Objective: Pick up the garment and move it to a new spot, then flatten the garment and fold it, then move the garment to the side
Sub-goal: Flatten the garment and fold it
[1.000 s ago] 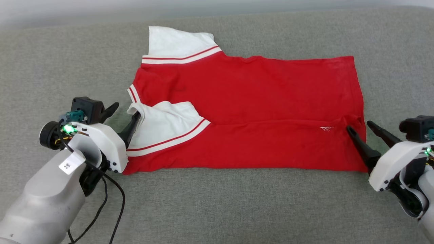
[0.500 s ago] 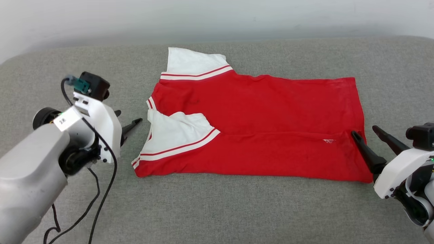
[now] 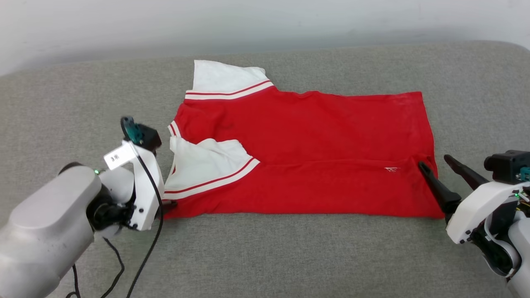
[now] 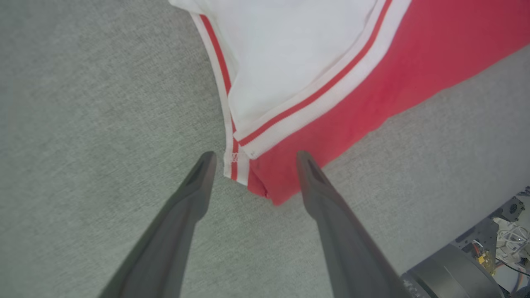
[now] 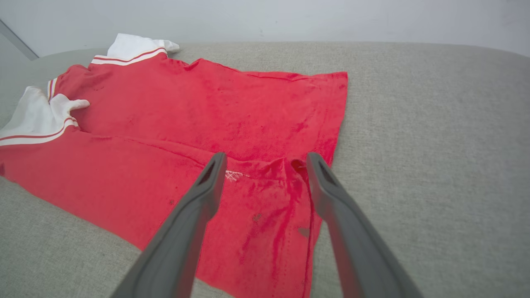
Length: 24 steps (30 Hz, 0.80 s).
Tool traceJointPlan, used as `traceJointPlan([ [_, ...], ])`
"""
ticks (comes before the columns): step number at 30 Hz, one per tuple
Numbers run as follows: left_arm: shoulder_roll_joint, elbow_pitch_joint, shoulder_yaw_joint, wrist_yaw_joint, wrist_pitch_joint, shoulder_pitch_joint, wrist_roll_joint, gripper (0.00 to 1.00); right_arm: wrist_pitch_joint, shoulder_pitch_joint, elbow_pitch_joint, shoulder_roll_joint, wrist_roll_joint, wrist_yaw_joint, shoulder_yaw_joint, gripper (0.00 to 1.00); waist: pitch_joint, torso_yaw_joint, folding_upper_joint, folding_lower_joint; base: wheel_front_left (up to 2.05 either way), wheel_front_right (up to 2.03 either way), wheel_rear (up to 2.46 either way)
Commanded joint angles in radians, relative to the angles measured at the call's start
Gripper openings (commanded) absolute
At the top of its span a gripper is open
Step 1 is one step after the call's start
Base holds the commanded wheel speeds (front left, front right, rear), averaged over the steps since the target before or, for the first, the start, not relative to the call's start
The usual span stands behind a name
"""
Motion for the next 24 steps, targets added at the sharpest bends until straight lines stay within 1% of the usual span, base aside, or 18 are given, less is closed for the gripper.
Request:
traceJointPlan([
  [1, -0.003, 0.014, -0.007, 0.0, 0.0, 0.013, 0.011, 1.0, 0.003, -0.001, -0.006, 0.009, -0.007, -0.001, -0.002, 1.0, 0.009, -0.01, 0.0, 0.0, 0.0, 0.0, 0.0],
  [7, -0.035, 0.082, -0.035, 0.0, -0.006, 0.051, 0.007, 1.0, 0.007, -0.008, -0.014, 0.022, -0.016, -0.001, -0.008, 1.0, 0.031, -0.03, 0.0, 0.0, 0.0, 0.0, 0.0],
  [10, -0.049, 0.093, -0.058, 0.0, -0.016, 0.065, 0.014, 1.0, 0.011, -0.007, -0.017, 0.022, -0.019, -0.001, -0.012, 1.0, 0.036, -0.035, 0.0, 0.0, 0.0, 0.0, 0.0],
  [11, -0.053, 0.094, -0.062, 0.0, -0.021, 0.068, 0.01, 0.61, 0.012, -0.007, -0.018, 0.02, -0.02, -0.001, -0.015, 1.0, 0.037, -0.036, 0.0, 0.0, 0.0, 0.0, 0.0],
  [12, -0.057, 0.093, -0.065, 0.0, -0.032, 0.069, 0.007, 0.12, 0.014, -0.008, -0.019, 0.017, -0.02, -0.001, -0.018, 1.0, 0.037, -0.036, 0.0, 0.0, 0.0, 0.0, 0.0],
  [13, -0.058, 0.094, -0.068, 0.0, -0.043, 0.069, 0.007, 0.0, 0.015, -0.011, -0.022, 0.014, -0.024, -0.001, -0.02, 1.0, 0.036, -0.036, 0.0, 0.0, 0.0, 0.0, 0.0],
  [20, -0.034, 0.052, -0.087, -0.001, -0.109, 0.04, 0.009, 0.0, 0.038, -0.039, -0.061, -0.038, -0.062, -0.001, -0.033, 1.0, 0.016, -0.029, 0.0, 0.0, 0.0, 0.0, 0.0],
  [22, -0.024, 0.032, -0.088, -0.001, -0.131, 0.03, 0.005, 0.0, 0.075, -0.05, -0.088, -0.067, -0.07, -0.001, -0.034, 1.0, 0.01, -0.025, 0.0, 0.0, 0.0, 0.0, 0.0],
  [24, -0.011, 0.013, -0.09, 0.0, -0.154, 0.021, 0.01, 0.0, 0.149, -0.058, -0.124, -0.105, -0.066, -0.001, -0.019, 1.0, 0.005, -0.02, 0.0, 0.0, 0.0, 0.0, 0.0],
])
